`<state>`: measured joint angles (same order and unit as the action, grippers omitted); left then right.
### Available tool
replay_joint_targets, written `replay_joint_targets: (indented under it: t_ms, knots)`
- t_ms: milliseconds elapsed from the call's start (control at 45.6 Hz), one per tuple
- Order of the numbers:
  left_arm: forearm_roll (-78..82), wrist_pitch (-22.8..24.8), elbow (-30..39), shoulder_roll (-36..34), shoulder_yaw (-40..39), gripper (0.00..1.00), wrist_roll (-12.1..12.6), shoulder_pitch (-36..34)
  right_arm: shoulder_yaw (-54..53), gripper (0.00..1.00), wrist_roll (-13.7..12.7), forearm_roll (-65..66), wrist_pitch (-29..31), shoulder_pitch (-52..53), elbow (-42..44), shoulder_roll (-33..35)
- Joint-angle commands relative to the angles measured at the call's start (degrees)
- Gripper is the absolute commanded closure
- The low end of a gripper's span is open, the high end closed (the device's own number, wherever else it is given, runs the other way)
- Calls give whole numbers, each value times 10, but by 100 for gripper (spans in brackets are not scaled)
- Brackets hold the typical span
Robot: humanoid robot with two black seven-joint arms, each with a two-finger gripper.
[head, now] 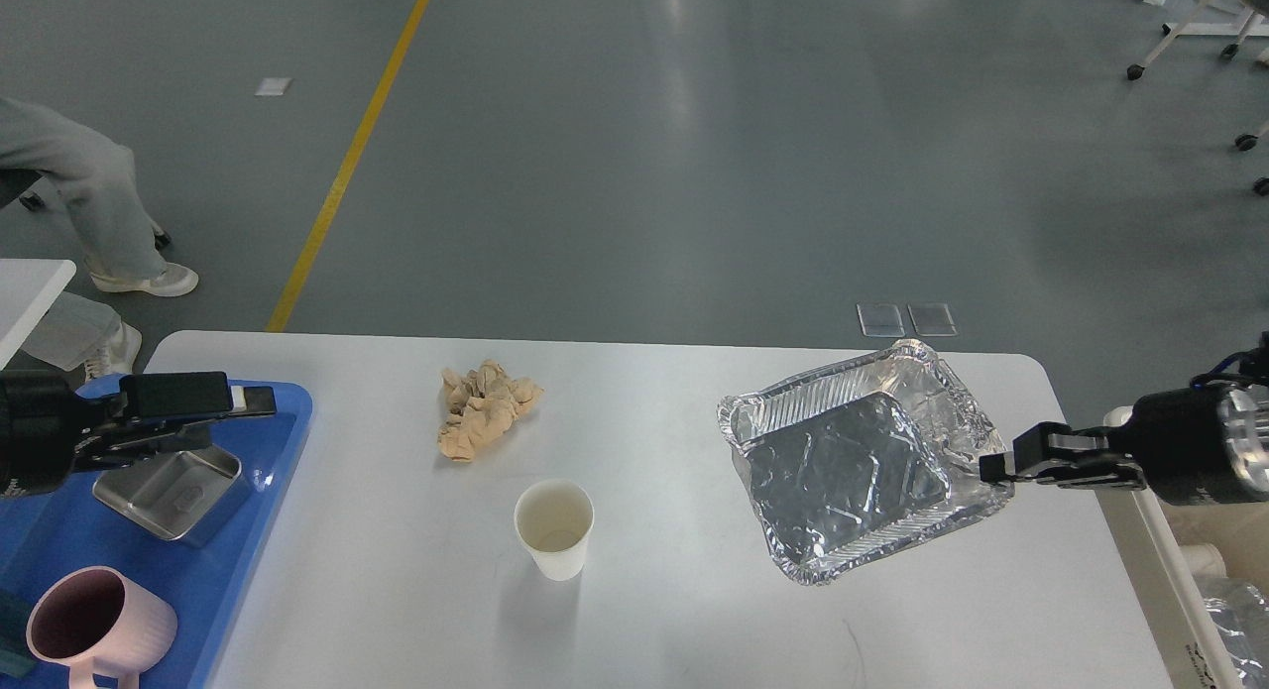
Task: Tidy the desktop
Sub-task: 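Reach the left gripper toward the paper cup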
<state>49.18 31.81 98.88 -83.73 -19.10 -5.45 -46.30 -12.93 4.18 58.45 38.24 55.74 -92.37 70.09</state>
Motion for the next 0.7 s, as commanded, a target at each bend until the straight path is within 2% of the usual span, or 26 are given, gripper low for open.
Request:
replay_joint_targets:
  t_ms: [0,153,373,548,679]
  knots:
    - [2,14,0,-1,0,5,0,-8,0,100,0,0,0,0,0,0]
    - [9,11,-14,46,6,5,3,1,1,100,0,0,-1,-1,0,-2]
    - [97,-18,-72,178,14,5,13,35,1,100,0,0,-1,-3,0,-2]
    - [134,-38,-153,318,24,5,19,48,5,100,0,0,-1,-5,0,-3]
    - [156,-91,-197,387,57,5,19,47,10,100,0,0,-1,-8,0,-2]
